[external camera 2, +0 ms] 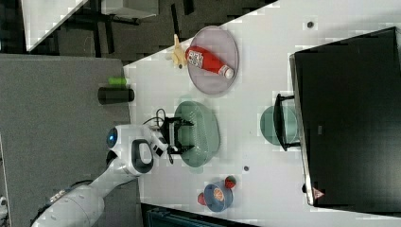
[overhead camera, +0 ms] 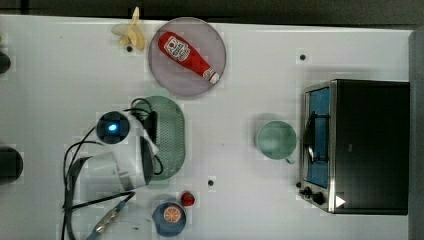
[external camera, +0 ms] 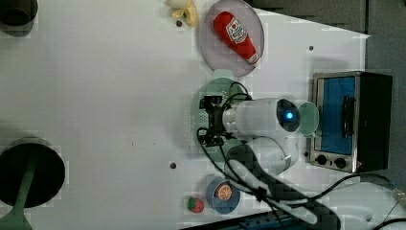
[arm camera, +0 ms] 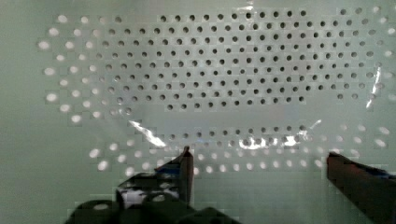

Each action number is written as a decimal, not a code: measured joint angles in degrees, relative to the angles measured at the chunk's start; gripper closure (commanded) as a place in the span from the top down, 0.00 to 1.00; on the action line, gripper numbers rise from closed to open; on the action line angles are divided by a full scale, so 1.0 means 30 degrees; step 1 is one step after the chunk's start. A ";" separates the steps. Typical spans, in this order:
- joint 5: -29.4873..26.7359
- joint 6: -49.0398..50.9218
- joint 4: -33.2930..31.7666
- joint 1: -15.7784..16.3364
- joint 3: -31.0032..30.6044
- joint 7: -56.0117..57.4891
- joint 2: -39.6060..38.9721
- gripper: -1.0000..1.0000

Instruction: Drag strainer right to left.

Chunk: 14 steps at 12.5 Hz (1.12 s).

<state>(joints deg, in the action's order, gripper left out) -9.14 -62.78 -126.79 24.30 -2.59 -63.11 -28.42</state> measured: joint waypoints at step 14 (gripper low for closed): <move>-0.1835 0.0709 0.5260 0.3539 -0.0041 -0.2537 -0.3348 1.00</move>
<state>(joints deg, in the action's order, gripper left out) -14.65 -60.65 -111.01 34.91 -2.71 -70.72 -38.47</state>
